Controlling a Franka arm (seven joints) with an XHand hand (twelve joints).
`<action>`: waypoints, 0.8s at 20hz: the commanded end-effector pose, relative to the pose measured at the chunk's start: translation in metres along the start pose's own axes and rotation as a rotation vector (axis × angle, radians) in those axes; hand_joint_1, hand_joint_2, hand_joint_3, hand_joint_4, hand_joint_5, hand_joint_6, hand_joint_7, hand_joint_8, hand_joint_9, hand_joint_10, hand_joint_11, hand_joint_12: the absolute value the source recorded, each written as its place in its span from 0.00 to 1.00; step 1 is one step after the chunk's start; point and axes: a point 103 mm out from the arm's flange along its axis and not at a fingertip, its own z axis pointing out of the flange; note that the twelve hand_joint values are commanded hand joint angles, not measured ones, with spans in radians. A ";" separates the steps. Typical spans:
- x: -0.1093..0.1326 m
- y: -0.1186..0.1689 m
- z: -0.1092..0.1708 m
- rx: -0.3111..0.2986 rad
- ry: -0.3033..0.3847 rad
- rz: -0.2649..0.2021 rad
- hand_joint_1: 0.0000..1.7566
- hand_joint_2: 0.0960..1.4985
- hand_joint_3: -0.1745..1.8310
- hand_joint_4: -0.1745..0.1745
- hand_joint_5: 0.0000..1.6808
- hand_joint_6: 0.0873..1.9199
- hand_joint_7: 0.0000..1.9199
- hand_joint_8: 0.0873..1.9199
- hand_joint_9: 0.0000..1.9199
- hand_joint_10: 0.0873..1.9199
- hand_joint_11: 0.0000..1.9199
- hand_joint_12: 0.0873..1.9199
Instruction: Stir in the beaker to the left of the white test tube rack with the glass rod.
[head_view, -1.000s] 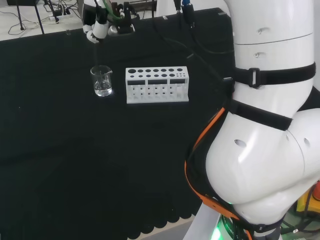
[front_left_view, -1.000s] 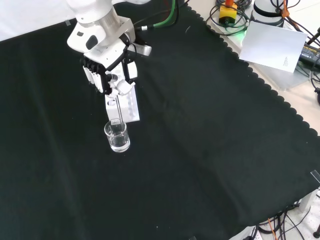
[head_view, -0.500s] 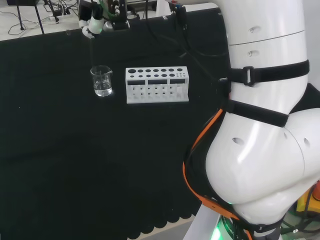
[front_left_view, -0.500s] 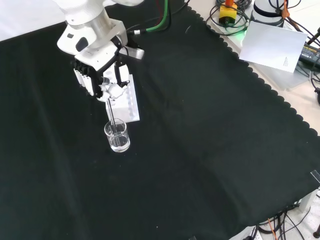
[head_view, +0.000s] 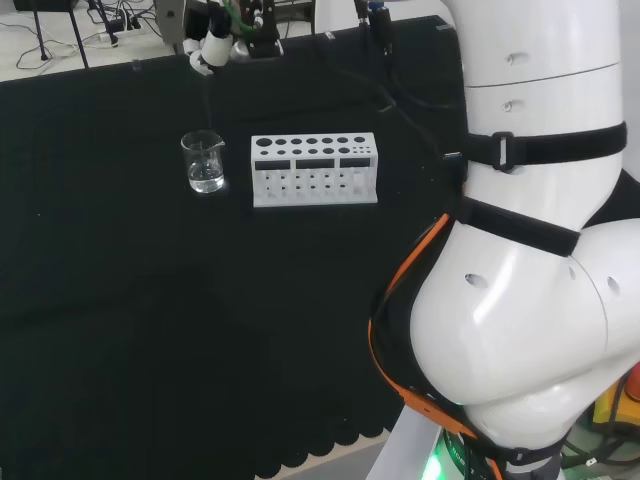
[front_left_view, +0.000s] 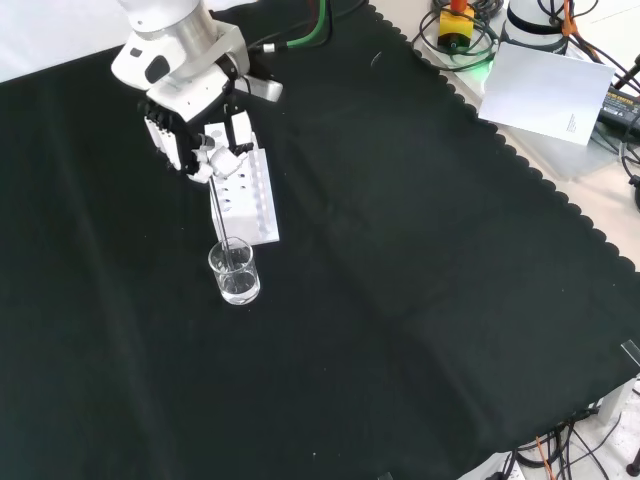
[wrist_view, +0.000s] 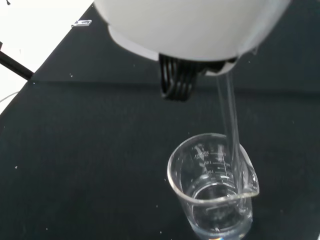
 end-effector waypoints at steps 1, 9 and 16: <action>0.014 -0.006 0.001 0.000 -0.001 -0.012 0.76 0.22 0.64 0.00 0.73 0.39 0.73 0.43 0.92 0.31 0.72 0.50; 0.044 0.009 0.011 0.009 0.004 -0.057 0.76 0.22 0.64 0.00 0.73 0.39 0.73 0.43 0.92 0.31 0.72 0.50; 0.034 0.024 0.011 0.003 0.001 -0.046 0.76 0.22 0.64 0.00 0.73 0.39 0.73 0.43 0.92 0.31 0.72 0.50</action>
